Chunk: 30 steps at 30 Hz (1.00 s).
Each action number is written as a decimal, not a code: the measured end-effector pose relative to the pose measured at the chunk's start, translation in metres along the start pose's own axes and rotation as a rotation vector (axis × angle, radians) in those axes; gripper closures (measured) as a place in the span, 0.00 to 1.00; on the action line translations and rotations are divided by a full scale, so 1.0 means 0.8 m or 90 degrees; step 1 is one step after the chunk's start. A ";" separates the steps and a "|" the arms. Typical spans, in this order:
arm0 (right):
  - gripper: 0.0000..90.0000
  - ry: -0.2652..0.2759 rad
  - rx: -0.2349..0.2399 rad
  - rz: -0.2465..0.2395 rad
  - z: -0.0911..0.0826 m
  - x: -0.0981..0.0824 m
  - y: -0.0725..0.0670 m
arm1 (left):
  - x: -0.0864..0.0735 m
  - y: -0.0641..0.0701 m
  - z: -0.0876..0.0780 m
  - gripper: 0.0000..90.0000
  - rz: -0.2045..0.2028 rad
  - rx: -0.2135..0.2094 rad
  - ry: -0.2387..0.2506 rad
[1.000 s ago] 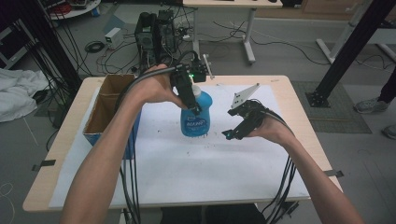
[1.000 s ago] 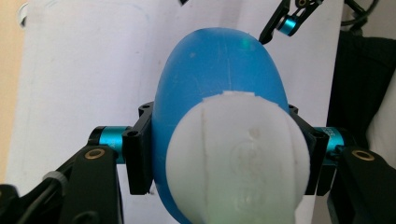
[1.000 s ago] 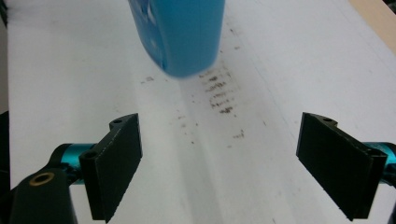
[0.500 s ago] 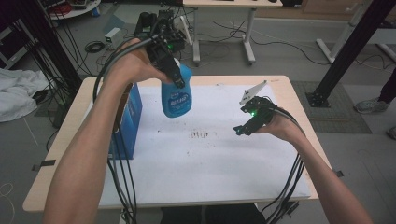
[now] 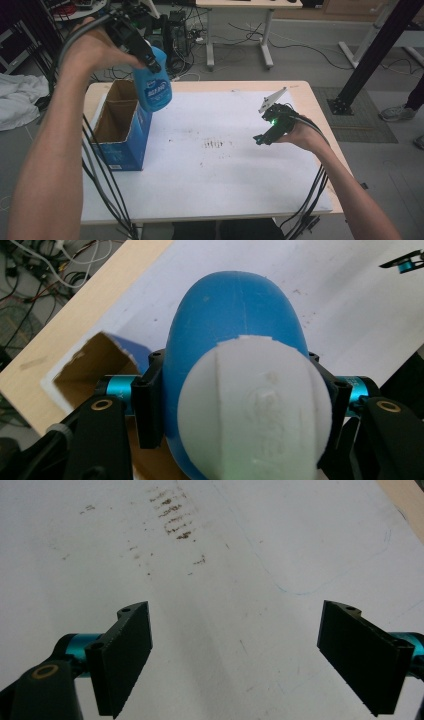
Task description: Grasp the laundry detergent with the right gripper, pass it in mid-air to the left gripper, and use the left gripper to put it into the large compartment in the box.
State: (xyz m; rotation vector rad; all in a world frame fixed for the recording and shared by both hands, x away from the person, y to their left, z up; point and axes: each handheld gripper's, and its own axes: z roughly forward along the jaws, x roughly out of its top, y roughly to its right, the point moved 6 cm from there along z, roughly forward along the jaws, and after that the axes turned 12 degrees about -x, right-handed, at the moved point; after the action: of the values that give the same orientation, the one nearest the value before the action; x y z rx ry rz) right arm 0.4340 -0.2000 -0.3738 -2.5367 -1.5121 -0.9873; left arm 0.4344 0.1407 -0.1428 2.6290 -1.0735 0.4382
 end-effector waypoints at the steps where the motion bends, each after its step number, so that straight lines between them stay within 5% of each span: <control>1: 0.15 -0.005 -0.001 -0.001 0.000 -0.001 0.001 | -0.004 -0.004 -0.004 0.42 -0.006 0.004 0.000; 15: 0.15 -0.009 -0.007 -0.012 0.003 -0.004 0.006 | -0.058 -0.054 -0.025 0.42 -0.087 0.044 0.000; 30: 0.15 -0.025 -0.008 -0.014 0.007 -0.012 0.008 | -0.098 -0.086 0.013 0.42 -0.117 0.039 -0.029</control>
State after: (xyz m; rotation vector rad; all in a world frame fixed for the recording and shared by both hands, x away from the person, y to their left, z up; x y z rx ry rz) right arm 0.4388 -0.2089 -0.3811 -2.5686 -1.5523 -0.9587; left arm 0.4320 0.2340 -0.1906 2.7725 -0.8330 0.3772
